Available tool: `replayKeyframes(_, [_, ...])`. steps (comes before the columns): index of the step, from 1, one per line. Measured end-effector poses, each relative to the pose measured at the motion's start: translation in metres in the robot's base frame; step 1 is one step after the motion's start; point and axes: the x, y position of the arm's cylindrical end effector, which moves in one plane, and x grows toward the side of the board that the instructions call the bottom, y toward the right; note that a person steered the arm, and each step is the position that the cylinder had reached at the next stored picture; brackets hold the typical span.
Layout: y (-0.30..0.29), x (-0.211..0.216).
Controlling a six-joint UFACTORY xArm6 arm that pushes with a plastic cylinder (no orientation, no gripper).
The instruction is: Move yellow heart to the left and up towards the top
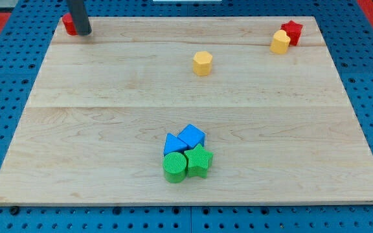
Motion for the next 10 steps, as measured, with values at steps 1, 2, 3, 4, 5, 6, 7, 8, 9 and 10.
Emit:
replayKeyframes(1, [0.030, 0.069])
replayKeyframes(2, [0.113, 0.130])
replayKeyframes(3, [0.246, 0.152])
replayKeyframes(4, [0.403, 0.147])
replayKeyframes(5, [0.500, 0.088])
replayKeyframes(6, [0.503, 0.041])
replayKeyframes(7, [0.482, 0.031])
replayKeyframes(8, [0.443, 0.027])
replayKeyframes(9, [0.407, 0.023])
replayKeyframes(10, [0.374, 0.020])
